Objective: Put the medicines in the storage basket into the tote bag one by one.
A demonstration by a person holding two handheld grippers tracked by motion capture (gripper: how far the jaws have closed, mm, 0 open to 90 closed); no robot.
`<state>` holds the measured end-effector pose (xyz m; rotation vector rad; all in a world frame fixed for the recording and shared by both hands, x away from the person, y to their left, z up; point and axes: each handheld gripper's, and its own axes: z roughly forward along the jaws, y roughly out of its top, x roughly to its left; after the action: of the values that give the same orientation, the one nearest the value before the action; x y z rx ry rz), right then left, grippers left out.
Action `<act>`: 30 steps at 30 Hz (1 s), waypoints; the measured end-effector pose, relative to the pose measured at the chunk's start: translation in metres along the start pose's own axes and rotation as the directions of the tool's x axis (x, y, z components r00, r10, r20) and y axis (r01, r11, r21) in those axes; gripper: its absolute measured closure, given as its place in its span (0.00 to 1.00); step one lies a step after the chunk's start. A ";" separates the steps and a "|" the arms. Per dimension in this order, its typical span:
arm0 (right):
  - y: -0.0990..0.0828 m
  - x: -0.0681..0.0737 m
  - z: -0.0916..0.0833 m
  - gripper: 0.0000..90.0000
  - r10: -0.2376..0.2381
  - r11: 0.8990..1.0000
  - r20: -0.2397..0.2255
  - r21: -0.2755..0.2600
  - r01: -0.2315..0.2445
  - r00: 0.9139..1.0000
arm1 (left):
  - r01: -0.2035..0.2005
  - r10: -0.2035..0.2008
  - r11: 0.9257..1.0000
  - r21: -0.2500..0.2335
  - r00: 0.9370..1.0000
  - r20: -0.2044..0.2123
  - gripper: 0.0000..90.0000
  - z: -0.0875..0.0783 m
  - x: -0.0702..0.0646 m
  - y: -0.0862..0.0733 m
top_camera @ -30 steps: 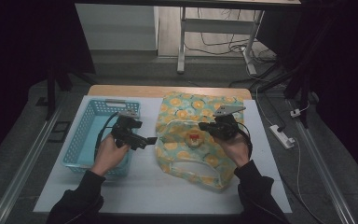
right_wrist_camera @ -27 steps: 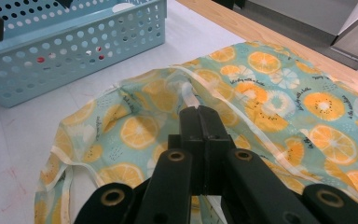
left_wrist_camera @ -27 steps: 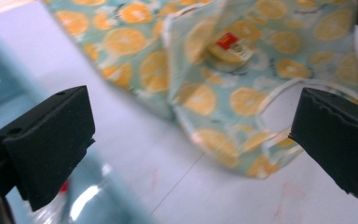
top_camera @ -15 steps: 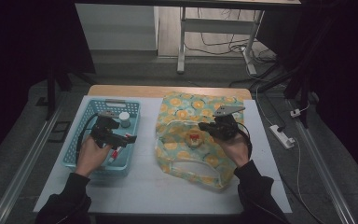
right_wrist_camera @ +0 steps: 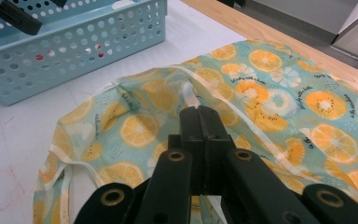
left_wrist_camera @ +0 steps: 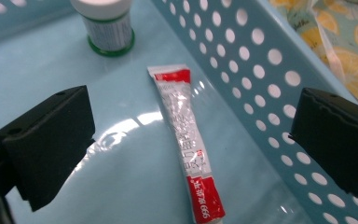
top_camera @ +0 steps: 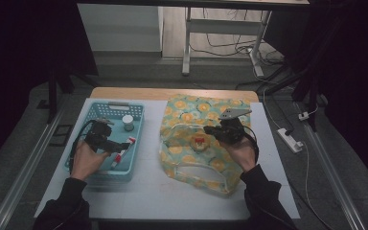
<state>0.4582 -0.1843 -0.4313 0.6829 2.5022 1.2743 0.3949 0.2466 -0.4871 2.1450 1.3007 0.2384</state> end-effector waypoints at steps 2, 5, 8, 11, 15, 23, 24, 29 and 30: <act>0.000 0.000 0.000 1.00 0.000 1.000 -0.001 0.000 0.000 1.000 | -0.008 0.009 0.999 0.043 1.000 -0.007 0.00 0.006 -0.001 0.001; 0.000 0.000 0.000 1.00 0.000 1.000 0.000 -0.001 0.000 1.000 | -0.019 0.021 0.995 0.099 1.000 -0.017 0.00 0.013 -0.002 0.001; 0.000 0.000 0.000 1.00 -0.002 1.000 -0.003 0.001 0.002 1.000 | -0.019 0.023 0.988 0.151 0.999 -0.029 0.00 0.019 -0.002 0.001; 0.000 0.000 0.000 1.00 -0.003 1.000 -0.004 0.000 0.003 1.000 | -0.017 0.021 0.981 0.191 1.000 -0.023 0.01 0.024 -0.001 0.002; 0.000 0.000 0.000 1.00 -0.002 1.000 -0.005 -0.001 0.002 1.000 | -0.024 0.031 0.973 0.228 0.999 -0.025 0.05 0.029 -0.002 0.002; 0.000 0.000 -0.001 1.00 -0.008 1.000 -0.003 -0.003 0.008 1.000 | -0.016 0.018 0.959 0.284 1.000 -0.004 0.39 0.035 -0.001 0.002; 0.000 0.000 -0.001 1.00 -0.008 1.000 -0.002 -0.004 0.008 1.000 | -0.017 0.018 0.958 0.287 1.000 -0.003 0.43 0.035 -0.001 0.002; 0.000 -0.001 -0.001 1.00 -0.008 1.000 0.000 -0.004 0.008 1.000 | 0.004 -0.003 0.959 0.283 1.000 -0.003 0.53 0.034 0.001 0.002; 0.000 -0.001 -0.001 1.00 -0.008 1.000 -0.001 -0.003 0.008 1.000 | 0.006 -0.005 0.959 0.283 1.000 -0.005 0.55 0.034 0.001 0.002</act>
<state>0.4583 -0.1851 -0.4311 0.6717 2.5002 1.2762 0.4126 0.2327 -0.5131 2.3779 1.4144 0.0553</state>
